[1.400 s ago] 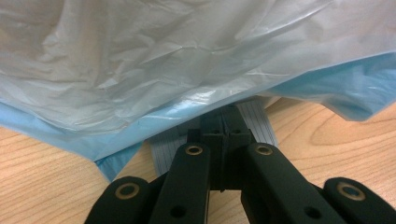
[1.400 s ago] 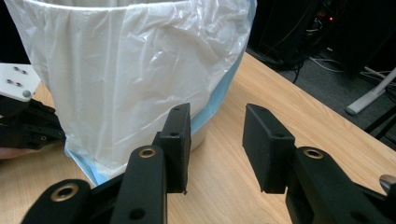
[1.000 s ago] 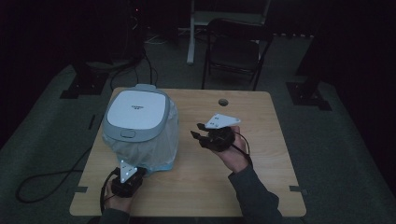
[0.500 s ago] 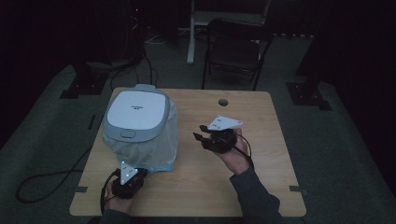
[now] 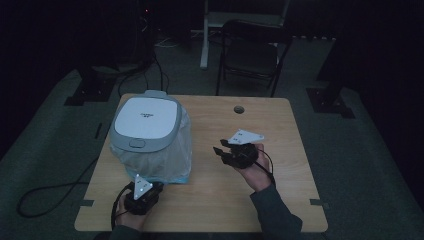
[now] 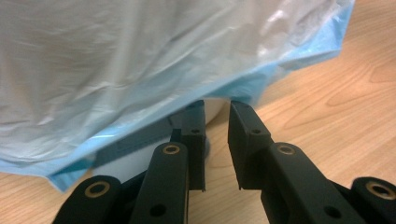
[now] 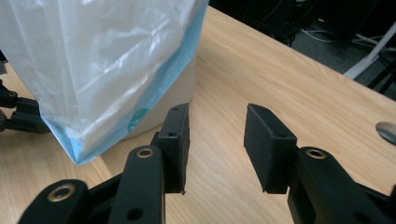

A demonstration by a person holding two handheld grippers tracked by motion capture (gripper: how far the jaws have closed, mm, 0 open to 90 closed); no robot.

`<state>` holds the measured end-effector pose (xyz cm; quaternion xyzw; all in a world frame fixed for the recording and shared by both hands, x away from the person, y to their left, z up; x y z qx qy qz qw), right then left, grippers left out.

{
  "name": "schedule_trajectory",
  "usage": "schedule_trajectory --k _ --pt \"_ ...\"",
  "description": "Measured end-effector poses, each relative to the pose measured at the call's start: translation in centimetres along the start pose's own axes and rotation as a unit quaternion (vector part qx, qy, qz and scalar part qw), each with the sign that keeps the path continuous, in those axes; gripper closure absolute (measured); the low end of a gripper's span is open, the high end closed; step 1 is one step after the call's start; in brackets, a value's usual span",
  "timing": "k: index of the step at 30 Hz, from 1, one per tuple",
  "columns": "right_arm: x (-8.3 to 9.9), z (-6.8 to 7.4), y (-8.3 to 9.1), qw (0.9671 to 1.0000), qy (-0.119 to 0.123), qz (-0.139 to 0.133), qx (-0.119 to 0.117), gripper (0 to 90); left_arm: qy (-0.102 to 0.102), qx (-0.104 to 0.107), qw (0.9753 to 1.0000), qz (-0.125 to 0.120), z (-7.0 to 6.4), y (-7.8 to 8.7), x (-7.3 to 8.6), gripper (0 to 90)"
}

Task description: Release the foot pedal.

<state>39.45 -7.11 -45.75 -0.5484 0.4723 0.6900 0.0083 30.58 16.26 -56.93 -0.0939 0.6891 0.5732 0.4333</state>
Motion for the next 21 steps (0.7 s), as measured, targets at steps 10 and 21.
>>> schedule_trajectory --k 10,21 --pt "3.5 -0.8 -1.4 0.9992 -0.018 0.031 0.019 58.7 -0.017 0.031 0.9993 0.009 -2.4 -0.5 0.6 75.6" --pt "10.3 -2.2 -4.1 0.9919 -0.082 0.085 0.047 55.2 -0.034 0.055 0.9977 0.020 -4.2 -1.2 0.9 74.5"
Point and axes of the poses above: each handheld gripper's, and its own axes: y roughly backward along the jaws, x roughly out of its underside, z roughly to its left, the point moved 9 cm from there along -y, roughly forward along the jaws, and after that the axes turned 9 degrees about z, right-handed, at the moved point
